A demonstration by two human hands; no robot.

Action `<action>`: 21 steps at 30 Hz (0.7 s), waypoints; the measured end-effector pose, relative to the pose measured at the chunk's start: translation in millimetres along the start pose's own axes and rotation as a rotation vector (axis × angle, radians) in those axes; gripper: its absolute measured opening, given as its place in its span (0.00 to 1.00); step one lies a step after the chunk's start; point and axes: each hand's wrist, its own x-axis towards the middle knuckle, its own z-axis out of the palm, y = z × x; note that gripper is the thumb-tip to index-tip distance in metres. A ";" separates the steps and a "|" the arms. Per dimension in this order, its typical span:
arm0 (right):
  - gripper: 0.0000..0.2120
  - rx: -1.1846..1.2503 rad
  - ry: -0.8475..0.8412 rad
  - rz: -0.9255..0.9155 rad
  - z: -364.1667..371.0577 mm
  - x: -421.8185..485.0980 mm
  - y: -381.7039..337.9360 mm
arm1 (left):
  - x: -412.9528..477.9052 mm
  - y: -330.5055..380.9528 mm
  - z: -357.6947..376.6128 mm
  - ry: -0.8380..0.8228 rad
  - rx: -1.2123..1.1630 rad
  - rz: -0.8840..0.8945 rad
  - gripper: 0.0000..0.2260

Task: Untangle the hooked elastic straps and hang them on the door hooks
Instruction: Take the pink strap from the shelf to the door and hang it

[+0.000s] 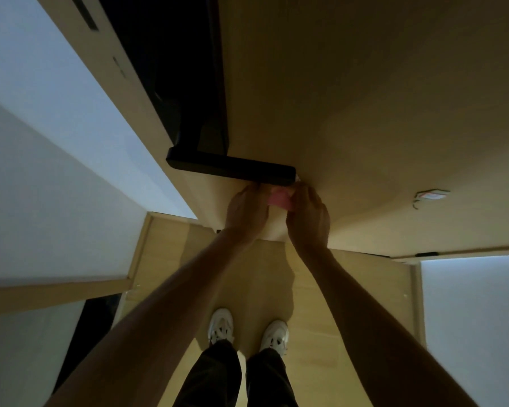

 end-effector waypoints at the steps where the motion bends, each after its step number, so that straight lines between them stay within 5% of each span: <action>1: 0.12 0.006 -0.021 0.000 1.5 -1.3 0.1 | -0.8 -2.0 3.2 -0.046 -0.009 -0.021 0.19; 9: 0.11 0.097 -0.169 -0.006 -5.6 -0.2 3.2 | -2.0 -4.3 7.4 -0.275 0.094 -0.097 0.10; 21: 0.09 0.023 -0.276 0.079 -24.5 -12.7 1.7 | -5.5 -0.4 -10.9 -0.420 0.177 -0.069 0.11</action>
